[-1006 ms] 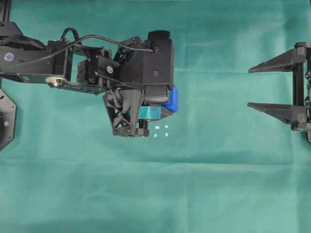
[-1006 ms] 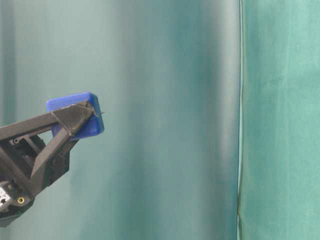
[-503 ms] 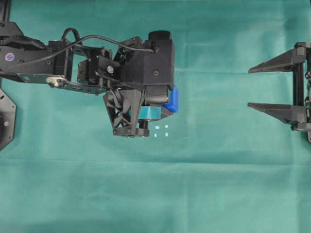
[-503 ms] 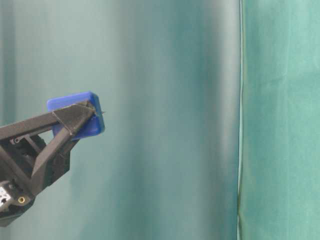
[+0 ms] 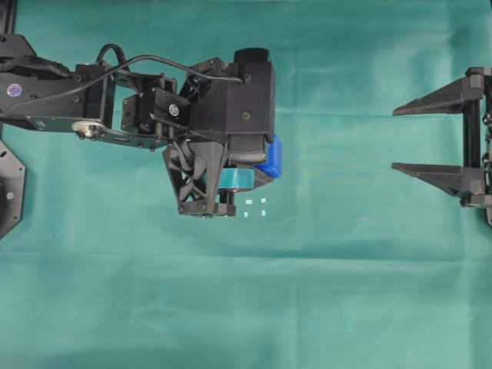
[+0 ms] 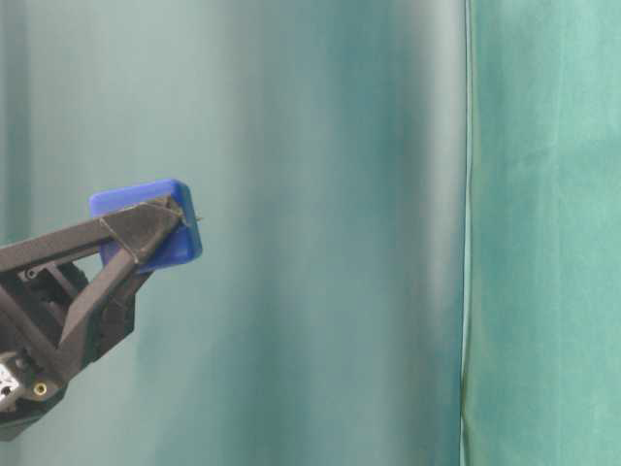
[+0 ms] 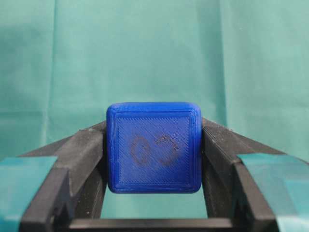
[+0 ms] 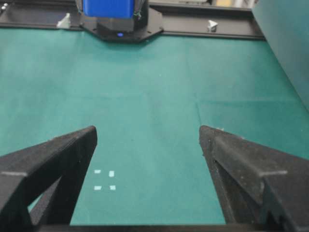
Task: Handover the blue block to the right arm after grasping it with the left arm, then place it in the designated position.
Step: 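Raise the held cube with the left gripper, then rotate the left gripper to present the cube toward the right arm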
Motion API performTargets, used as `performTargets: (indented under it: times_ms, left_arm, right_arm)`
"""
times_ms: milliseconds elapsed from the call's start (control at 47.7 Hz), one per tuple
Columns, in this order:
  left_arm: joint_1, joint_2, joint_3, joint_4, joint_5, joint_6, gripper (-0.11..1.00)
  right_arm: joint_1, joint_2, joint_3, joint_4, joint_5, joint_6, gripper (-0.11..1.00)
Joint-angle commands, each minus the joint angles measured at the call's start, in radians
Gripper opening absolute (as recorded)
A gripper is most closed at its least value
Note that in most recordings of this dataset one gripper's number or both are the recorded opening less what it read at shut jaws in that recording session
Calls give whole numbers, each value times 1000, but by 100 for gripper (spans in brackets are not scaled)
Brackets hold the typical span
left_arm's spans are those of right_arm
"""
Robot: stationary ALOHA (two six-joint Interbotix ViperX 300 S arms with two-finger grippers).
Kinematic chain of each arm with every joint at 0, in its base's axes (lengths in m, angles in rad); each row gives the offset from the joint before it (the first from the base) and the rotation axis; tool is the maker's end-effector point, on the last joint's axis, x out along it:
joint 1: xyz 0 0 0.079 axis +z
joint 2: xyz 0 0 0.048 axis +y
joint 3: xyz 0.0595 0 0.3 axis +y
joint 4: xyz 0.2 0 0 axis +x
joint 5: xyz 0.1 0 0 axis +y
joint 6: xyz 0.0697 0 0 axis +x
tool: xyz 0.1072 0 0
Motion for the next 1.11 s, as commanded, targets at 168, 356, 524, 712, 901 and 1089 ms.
performTargets:
  times_ms: [168, 356, 524, 712, 901, 1089]
  left_arm:
    - [2, -29, -18, 3, -5, -2, 47]
    - [2, -31, -14, 3, -6, -2, 47]
    - [2, -54, 21, 0, -54, -3, 47]
    - [2, -120, 123, -3, -195, -8, 47]
    - [-2, -201, 253, -8, -419, -8, 47]
    - [-2, -255, 376, -14, -634, -9, 47]
  right_arm:
    - [-3, 6, -25, 0, -3, -2, 94]
    - [-3, 6, -25, -2, -3, -2, 94]
    - [-3, 6, -26, -8, -5, -2, 94]
    - [-2, 6, -26, -9, -6, -2, 94]
    - [-2, 6, -26, -21, -9, -3, 94]
    - [-3, 6, -26, -32, -20, -3, 94]
